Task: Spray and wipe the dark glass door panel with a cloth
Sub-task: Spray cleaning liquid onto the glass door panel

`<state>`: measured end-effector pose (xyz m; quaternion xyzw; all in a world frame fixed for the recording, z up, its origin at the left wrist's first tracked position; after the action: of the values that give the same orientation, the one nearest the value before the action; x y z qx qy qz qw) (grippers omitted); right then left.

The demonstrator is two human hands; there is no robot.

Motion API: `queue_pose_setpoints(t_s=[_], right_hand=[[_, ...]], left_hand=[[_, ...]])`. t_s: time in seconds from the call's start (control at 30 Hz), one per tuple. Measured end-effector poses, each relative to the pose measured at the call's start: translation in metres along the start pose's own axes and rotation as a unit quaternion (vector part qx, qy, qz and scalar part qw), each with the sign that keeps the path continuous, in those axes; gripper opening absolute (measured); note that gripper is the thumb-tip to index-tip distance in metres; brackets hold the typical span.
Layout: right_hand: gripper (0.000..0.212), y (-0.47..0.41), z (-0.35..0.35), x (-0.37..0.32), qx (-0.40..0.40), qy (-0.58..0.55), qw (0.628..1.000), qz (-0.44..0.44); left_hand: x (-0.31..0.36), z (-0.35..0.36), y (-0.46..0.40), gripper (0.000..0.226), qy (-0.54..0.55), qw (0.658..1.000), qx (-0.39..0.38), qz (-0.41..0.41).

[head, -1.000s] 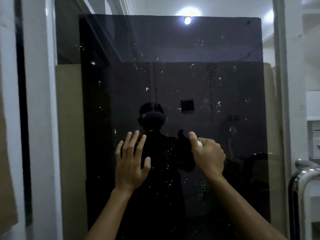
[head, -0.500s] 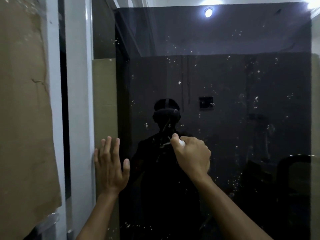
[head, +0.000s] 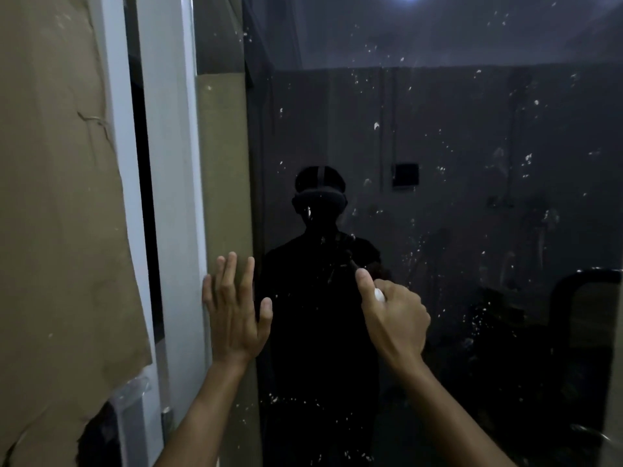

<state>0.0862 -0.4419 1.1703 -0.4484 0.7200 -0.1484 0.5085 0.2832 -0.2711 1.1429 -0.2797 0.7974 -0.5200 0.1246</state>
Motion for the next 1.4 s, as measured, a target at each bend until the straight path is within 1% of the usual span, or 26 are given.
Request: queue_pose_setpoints(t_s=[0.17, 0.27, 0.4, 0.53, 0.67, 0.83, 0.93, 1.0, 1.03, 1.1, 1.17, 1.23, 1.3, 1.37, 1.4], right_hand=[[0.070, 0.055, 0.045, 0.026, -0.034, 0.006, 0.999, 0.005], [0.064, 0.089, 0.076, 0.043, -0.065, 0.014, 0.998, 0.018], [0.058, 0.118, 0.111, 0.057, -0.103, 0.040, 0.992, 0.059], [0.060, 0.120, 0.119, 0.068, -0.095, 0.030, 0.988, 0.116], [0.060, 0.121, 0.113, 0.079, -0.089, 0.002, 0.987, 0.131], [0.066, 0.129, 0.094, 0.097, -0.062, -0.004, 0.986, 0.153], [0.068, 0.136, 0.076, 0.112, -0.039, -0.007, 0.984, 0.173], [0.074, 0.141, 0.061, 0.125, -0.020, -0.013, 0.982, 0.189], [0.078, 0.143, 0.054, 0.133, -0.010, -0.016, 0.980, 0.199], [0.084, 0.144, 0.038, 0.148, 0.009, -0.017, 0.975, 0.219], [0.085, 0.142, 0.022, 0.162, 0.028, -0.010, 0.972, 0.233], [0.081, 0.138, 0.007, 0.176, 0.036, -0.010, 0.968, 0.249], [0.069, 0.131, -0.002, 0.181, 0.026, -0.018, 0.967, 0.253], [0.059, 0.123, -0.011, 0.187, 0.019, -0.020, 0.970, 0.243], [0.057, 0.119, -0.015, 0.190, 0.022, -0.026, 0.971, 0.239]], left_hand=[[-0.013, 0.024, 0.063, 0.066, -0.004, 0.999, -0.038, 0.015], [-0.017, 0.037, 0.093, 0.064, -0.010, 0.998, -0.062, 0.021], [-0.022, 0.047, 0.110, 0.063, -0.038, 0.996, -0.073, 0.029], [-0.023, 0.051, 0.110, 0.063, -0.041, 0.996, -0.069, 0.030], [-0.024, 0.053, 0.110, 0.064, -0.043, 0.997, -0.059, 0.030], [-0.023, 0.052, 0.111, 0.067, -0.026, 0.998, -0.049, 0.030], [-0.017, 0.047, 0.112, 0.067, 0.004, 0.999, -0.051, -0.002], [-0.002, 0.046, 0.112, 0.067, 0.020, 0.998, -0.053, -0.022], [0.012, 0.047, 0.114, 0.066, 0.029, 0.998, -0.055, -0.017], [0.046, 0.053, 0.118, 0.065, 0.054, 0.997, -0.059, 0.022], [0.081, 0.063, 0.121, 0.066, 0.063, 0.993, -0.079, 0.059], [0.113, 0.076, 0.124, 0.068, 0.069, 0.989, -0.101, 0.082], [0.134, 0.085, 0.124, 0.069, 0.064, 0.987, -0.114, 0.094], [0.148, 0.097, 0.121, 0.068, 0.047, 0.988, -0.117, 0.088], [0.151, 0.102, 0.120, 0.068, 0.035, 0.990, -0.115, 0.078]])
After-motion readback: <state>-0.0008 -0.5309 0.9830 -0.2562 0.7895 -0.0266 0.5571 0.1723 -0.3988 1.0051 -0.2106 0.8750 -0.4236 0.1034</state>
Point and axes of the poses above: each hand's wrist, its own y-axis away from the middle knuckle, its own z-axis out of the palm, x = y × z, the point moved 4 cm from there along -y, towards the middle knuckle, and after that the axes turned 15 degrees about -x, right-handed, at the moved point
